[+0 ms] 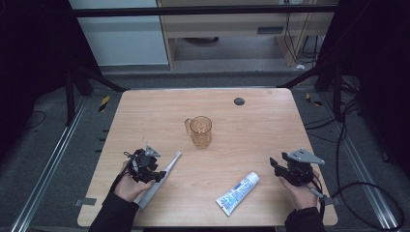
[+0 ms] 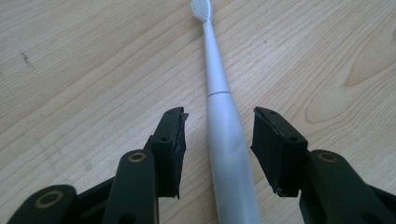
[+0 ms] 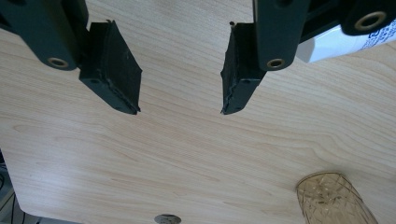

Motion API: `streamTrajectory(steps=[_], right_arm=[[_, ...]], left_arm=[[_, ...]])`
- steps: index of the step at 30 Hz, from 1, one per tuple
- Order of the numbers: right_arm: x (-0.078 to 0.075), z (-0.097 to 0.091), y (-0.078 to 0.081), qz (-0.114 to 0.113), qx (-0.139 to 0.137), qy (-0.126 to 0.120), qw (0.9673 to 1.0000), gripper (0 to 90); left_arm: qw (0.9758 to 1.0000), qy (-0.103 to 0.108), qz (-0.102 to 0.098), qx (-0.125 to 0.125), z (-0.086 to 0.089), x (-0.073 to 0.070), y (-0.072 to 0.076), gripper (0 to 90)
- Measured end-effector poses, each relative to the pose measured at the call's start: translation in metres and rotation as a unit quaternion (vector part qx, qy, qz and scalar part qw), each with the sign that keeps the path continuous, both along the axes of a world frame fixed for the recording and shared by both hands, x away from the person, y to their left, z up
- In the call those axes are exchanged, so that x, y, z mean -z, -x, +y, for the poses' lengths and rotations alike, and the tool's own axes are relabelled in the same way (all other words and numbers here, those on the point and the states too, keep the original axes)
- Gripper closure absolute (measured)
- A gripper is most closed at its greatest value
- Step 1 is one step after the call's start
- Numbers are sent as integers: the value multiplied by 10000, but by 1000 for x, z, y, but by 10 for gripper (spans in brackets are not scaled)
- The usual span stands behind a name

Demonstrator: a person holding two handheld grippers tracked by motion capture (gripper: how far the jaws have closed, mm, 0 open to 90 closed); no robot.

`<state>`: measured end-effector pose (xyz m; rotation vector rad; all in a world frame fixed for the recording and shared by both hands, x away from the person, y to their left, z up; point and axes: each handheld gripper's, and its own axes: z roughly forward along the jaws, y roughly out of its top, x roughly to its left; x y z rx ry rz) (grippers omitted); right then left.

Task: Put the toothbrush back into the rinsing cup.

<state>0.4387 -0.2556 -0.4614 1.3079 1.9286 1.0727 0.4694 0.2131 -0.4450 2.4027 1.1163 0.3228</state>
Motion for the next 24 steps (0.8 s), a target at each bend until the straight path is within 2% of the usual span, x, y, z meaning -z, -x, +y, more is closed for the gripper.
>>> streamTrajectory(steps=[9, 14, 21, 24], right_arm=[[1, 0, -1, 35, -32, 16, 10000, 471], [1, 1, -1, 41, -45, 4, 10000, 472], [1, 1, -2, 58, -47, 5, 10000, 472], [1, 1, -2, 58, -53, 17, 10000, 472]], left_arm=[[9998, -121, 133, -41, -9, 3, -7, 558], [9992, -278, 261, -74, -13, 7, -10, 567], [9985, -303, 447, -94, -17, 11, -14, 594], [9979, -394, 520, -57, -17, 13, -16, 595]])
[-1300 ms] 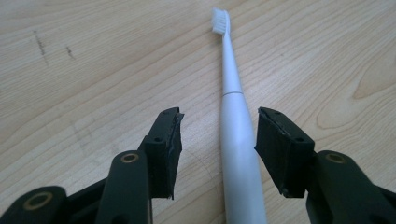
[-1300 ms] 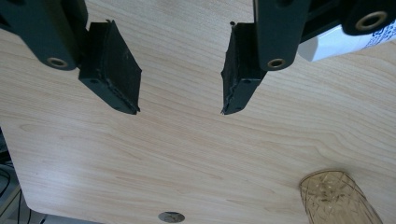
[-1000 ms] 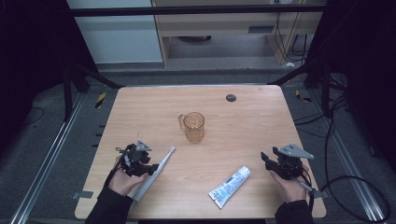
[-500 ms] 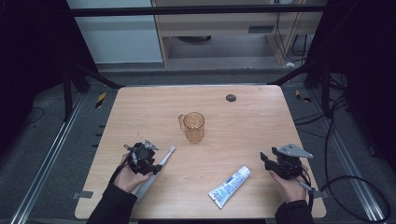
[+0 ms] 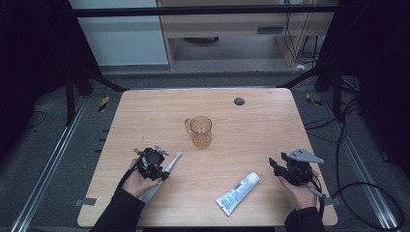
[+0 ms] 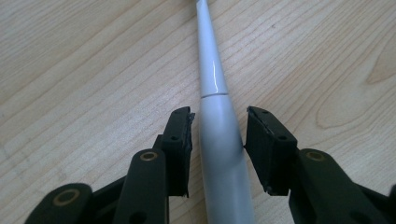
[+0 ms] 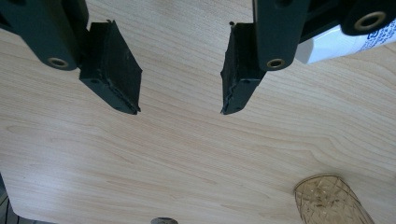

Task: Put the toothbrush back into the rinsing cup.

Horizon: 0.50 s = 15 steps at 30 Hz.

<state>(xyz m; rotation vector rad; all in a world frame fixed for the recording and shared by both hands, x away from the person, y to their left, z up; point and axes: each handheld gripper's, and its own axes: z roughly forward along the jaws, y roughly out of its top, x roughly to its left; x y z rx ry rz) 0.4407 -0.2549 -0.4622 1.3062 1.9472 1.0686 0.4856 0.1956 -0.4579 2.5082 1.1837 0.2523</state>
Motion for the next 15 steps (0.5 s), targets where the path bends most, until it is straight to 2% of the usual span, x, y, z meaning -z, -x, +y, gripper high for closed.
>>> streamTrajectory(steps=[7, 15], right_arm=[[0, 0, -1, 6, -12, 3, 10000, 472], [1, 0, -1, 27, -28, 12, 10000, 473]], left_arm=[[9997, 11, 246, -63, -1, 6, -5, 623], [9990, 130, 404, -159, 1, 9, -9, 647]])
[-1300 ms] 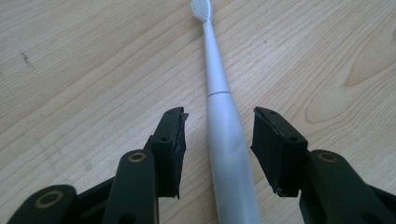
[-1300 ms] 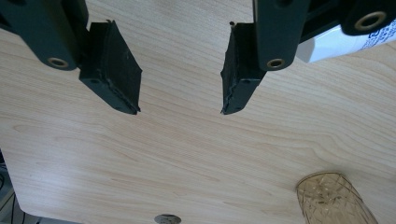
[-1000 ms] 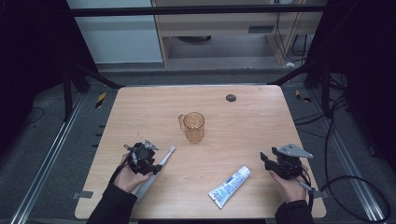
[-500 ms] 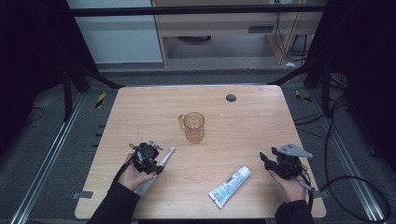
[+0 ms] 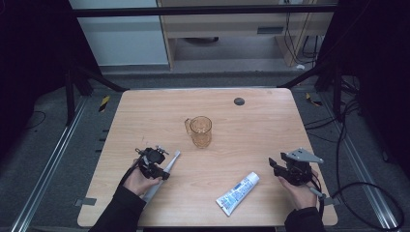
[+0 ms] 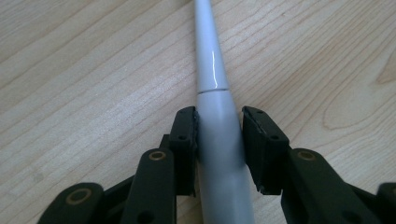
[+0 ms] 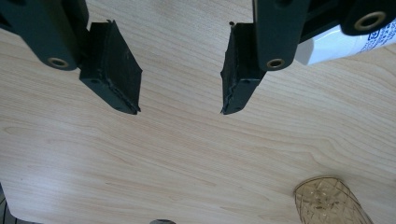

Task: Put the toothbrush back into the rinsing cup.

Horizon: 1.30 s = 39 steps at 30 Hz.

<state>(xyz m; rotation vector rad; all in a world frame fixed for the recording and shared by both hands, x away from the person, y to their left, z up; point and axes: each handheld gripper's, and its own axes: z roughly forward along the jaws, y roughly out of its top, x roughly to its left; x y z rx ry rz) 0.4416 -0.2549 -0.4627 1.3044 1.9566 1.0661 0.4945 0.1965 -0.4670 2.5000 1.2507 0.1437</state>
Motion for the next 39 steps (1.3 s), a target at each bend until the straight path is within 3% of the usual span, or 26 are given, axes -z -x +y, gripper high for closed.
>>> streamTrajectory(steps=[13, 24, 30, 39], right_arm=[[0, 0, 0, 9, 14, -12, 10000, 475], [1, -1, 0, 20, 20, -6, 10000, 482], [1, -1, 0, 18, 21, -1, 10000, 483], [1, 0, 0, 25, 28, -10, 10000, 484]], left_arm=[[10000, 18, 8, -97, 0, -1, 0, 668], [9984, 267, -475, -160, 6, -28, 9, 670], [9957, 443, -785, -197, 9, -43, 13, 670], [9923, 601, -1050, -251, 14, -57, 17, 671]])
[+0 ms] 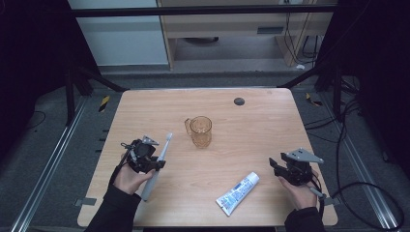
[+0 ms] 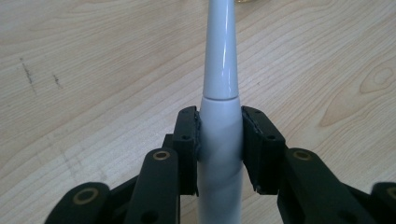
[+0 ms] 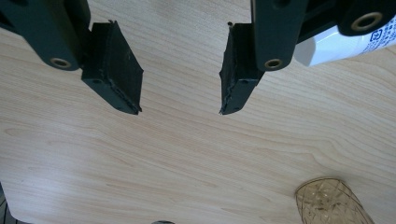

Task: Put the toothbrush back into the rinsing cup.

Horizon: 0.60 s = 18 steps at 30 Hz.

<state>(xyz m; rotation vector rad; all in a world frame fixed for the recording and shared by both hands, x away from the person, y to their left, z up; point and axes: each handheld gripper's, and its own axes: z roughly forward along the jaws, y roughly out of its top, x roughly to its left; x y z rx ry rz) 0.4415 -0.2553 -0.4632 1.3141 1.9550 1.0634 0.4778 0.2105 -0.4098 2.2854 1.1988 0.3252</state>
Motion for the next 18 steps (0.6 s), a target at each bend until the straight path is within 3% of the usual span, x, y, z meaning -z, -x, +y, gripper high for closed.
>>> streamTrajectory(steps=[11, 18], right_arm=[[0, 0, 0, -11, 0, 2, 10000, 485], [0, -1, 0, -31, -1, 12, 10000, 485]], left_arm=[[9983, 268, -510, -107, 5, -28, 0, 671], [9939, 480, -981, -142, -3, -53, -6, 671]])
